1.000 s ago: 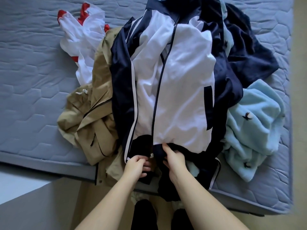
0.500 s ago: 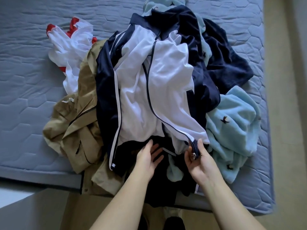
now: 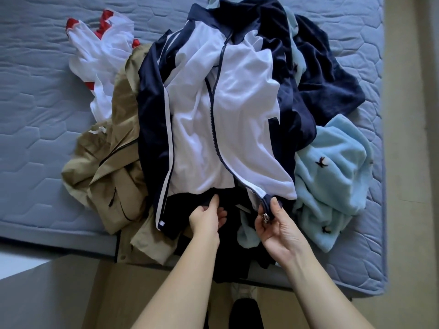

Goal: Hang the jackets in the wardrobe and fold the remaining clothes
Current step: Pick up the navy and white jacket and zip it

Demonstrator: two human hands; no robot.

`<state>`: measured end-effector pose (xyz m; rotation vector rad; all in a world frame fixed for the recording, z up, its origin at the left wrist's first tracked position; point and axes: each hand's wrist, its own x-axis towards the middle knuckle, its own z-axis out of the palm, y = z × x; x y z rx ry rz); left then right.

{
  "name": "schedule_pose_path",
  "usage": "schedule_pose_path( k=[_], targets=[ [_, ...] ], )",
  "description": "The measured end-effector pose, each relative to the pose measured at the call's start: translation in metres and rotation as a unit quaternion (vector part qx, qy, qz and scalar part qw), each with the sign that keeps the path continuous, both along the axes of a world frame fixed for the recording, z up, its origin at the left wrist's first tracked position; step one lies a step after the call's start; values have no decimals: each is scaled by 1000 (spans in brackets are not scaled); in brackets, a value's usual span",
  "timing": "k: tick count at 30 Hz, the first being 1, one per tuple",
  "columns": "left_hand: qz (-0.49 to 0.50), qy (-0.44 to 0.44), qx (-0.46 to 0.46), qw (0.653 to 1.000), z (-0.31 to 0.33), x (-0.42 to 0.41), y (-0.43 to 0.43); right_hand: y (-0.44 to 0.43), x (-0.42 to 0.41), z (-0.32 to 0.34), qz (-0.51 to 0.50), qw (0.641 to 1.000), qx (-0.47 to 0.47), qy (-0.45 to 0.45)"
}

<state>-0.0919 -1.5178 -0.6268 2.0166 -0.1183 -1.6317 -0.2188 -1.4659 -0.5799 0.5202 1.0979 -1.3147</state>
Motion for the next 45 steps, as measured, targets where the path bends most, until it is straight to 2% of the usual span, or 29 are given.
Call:
schedule_pose_path(
  k=[3, 4, 7, 9, 13, 16, 20, 25, 31, 34, 38, 45],
  targets=[
    [-73, 33, 30, 996, 14, 9, 2, -2, 6, 10, 14, 1000, -8, -19],
    [-68, 64, 26, 995, 18, 12, 2, -2, 8, 12, 24, 999, -11, -21],
    [50, 222, -5, 974, 33, 21, 0, -3, 13, 18, 63, 998, -28, -9],
    [88, 282, -25, 955, 41, 27, 2, -4, 17, 19, 73, 997, -34, 10],
    [35, 351, -96, 931, 56, 35, 7, -2, 22, 19, 74, 996, -50, 4],
    [-21, 370, -110, 922, 63, 42, 10, 1, 30, 22, 88, 995, -47, -5],
    [-82, 331, -128, 931, 74, 46, 6, 0, 40, 32, 121, 991, -63, 8],
    [-96, 245, -156, 952, 87, 49, 2, -8, 49, 43, 99, 993, -38, 48],
    [-119, 262, -212, 934, 97, 47, 6, -8, 56, 53, 118, 989, -89, -11],
    [-112, 251, -227, 934, 97, 49, 9, -7, 60, 52, 127, 987, -95, 14],
    [-94, 186, -261, 943, 91, 54, 12, -6, 65, 49, 117, 988, -78, 64],
    [-126, 140, -310, 932, 87, 58, 15, -5, 68, 51, 107, 987, -62, 101]
  ],
)
